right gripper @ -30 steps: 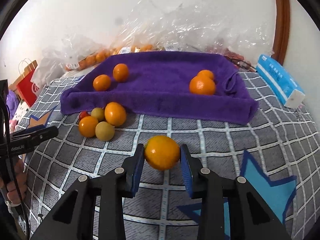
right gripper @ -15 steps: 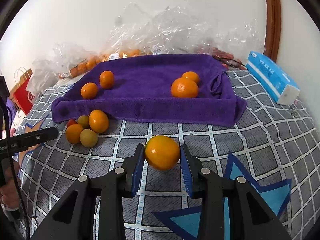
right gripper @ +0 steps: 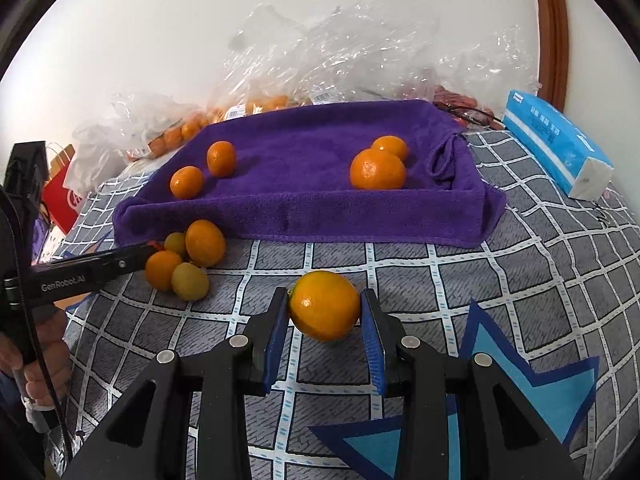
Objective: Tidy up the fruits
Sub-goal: 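Grasp the red fruit with the left gripper while the right gripper holds its orange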
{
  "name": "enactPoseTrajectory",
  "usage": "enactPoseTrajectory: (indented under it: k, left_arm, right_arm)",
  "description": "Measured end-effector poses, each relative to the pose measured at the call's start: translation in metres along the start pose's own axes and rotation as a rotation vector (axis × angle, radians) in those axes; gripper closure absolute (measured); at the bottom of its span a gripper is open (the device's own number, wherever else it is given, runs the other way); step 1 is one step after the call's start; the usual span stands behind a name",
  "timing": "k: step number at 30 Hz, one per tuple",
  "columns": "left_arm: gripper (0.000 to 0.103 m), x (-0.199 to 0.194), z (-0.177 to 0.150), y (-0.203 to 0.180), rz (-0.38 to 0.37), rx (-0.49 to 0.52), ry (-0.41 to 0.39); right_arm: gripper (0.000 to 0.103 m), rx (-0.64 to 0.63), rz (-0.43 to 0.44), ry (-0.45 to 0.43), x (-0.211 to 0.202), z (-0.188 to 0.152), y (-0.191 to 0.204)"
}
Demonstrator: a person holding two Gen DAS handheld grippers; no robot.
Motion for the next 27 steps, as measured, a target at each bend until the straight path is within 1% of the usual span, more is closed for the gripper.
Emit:
enactPoseTrajectory:
  k: [4,6,7,8,15,22,24,27]
  left_arm:
    - [0.059,0.004,0.0,-0.007,0.019,0.026,-0.014]
    - [0.069,0.004,-0.001,-0.009,0.016,0.035,-0.014]
    - [0.076,0.004,-0.002,-0.01,0.007,0.03,-0.01]
    - [0.078,0.004,-0.002,-0.01,0.003,0.024,-0.011]
    - [0.079,0.004,-0.002,-0.01,-0.001,0.017,-0.023]
    - [0.079,-0.007,-0.001,-0.008,0.017,0.0,-0.044]
    - [0.079,-0.011,-0.001,-0.009,0.012,-0.004,-0.049]
    - [0.079,-0.018,0.0,-0.011,0.011,-0.006,-0.056]
  right_arm:
    - [0.068,0.01,0.011,0.0,0.001,0.0,-0.001]
    - [0.068,0.015,0.01,0.0,0.001,0.0,-0.002]
    - [0.068,0.017,0.011,0.001,0.001,0.0,-0.002]
    - [0.068,0.018,0.013,0.001,0.001,0.0,-0.002]
    - [0.068,0.032,0.019,0.0,0.0,-0.001,-0.003]
    - [0.068,0.035,0.023,-0.016,-0.003,0.0,-0.003]
    - [0.068,0.04,0.034,-0.026,-0.005,0.001,-0.002]
    - [0.068,0.032,0.01,-0.026,-0.008,0.001,-0.002]
Point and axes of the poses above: each gripper's, at about its wrist camera, not at the fingertips, and x roughly the way its jaws point, y to its left, z to its top, the point moved 9 cm from there along x, roughly the way its jaws point, and after that the axes turned 6 degrees about -x, right-handed, at the moved point
